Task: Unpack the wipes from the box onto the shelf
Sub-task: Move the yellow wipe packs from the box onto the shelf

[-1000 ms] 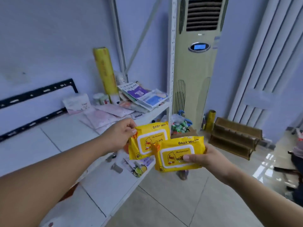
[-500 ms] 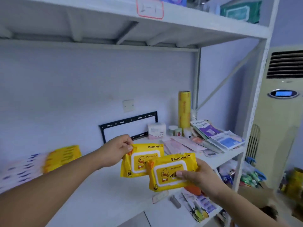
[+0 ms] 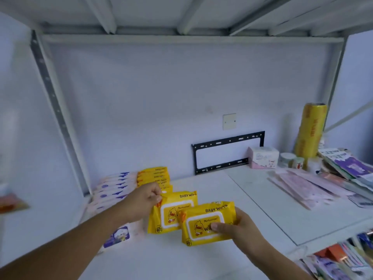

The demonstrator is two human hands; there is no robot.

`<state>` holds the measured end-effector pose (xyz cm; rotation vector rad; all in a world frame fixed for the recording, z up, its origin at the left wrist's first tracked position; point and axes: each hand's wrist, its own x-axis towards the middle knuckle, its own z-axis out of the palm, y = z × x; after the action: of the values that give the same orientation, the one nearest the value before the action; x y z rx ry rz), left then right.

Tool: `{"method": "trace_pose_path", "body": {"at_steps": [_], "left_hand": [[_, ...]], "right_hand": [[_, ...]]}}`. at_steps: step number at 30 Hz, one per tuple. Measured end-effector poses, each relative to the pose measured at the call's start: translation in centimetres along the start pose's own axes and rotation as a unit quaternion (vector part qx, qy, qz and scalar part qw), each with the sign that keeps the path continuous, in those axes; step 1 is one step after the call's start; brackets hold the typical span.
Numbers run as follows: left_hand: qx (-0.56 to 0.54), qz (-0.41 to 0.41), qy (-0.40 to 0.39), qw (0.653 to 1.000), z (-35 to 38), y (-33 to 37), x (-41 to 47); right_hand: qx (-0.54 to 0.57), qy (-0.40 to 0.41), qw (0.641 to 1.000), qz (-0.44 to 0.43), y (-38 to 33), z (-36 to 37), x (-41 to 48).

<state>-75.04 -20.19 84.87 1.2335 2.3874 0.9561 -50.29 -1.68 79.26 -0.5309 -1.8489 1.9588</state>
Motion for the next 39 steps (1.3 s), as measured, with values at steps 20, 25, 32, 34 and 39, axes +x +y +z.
{"method": "trace_pose_path", "body": {"at_steps": [20,25,32,34,39], "left_hand": [[0.138,-0.055,-0.028,0.989,0.8,-11.1,10.9],[0.276,-0.048,-0.025,0.959,0.1,-12.4,12.9],[0.485,0.0,-0.035,0.874,-0.9,-12.1,13.1],[0.506,-0.013,-0.043,0.862,-1.1,-12.2,13.1],[0.519,-0.012,-0.033,0.854,-1.2,-11.8,13.0]], "right_hand": [[0.025,-0.015,0.998,0.058,8.8,7.1,16.9],[-0.019,-0.004,0.997,0.075,10.9,8.4,19.7],[-0.237,0.014,0.966,0.099,12.4,11.0,22.5],[-0.314,0.019,0.946,0.079,12.6,11.3,22.9],[-0.398,-0.003,0.913,0.09,11.9,11.3,23.0]]}}
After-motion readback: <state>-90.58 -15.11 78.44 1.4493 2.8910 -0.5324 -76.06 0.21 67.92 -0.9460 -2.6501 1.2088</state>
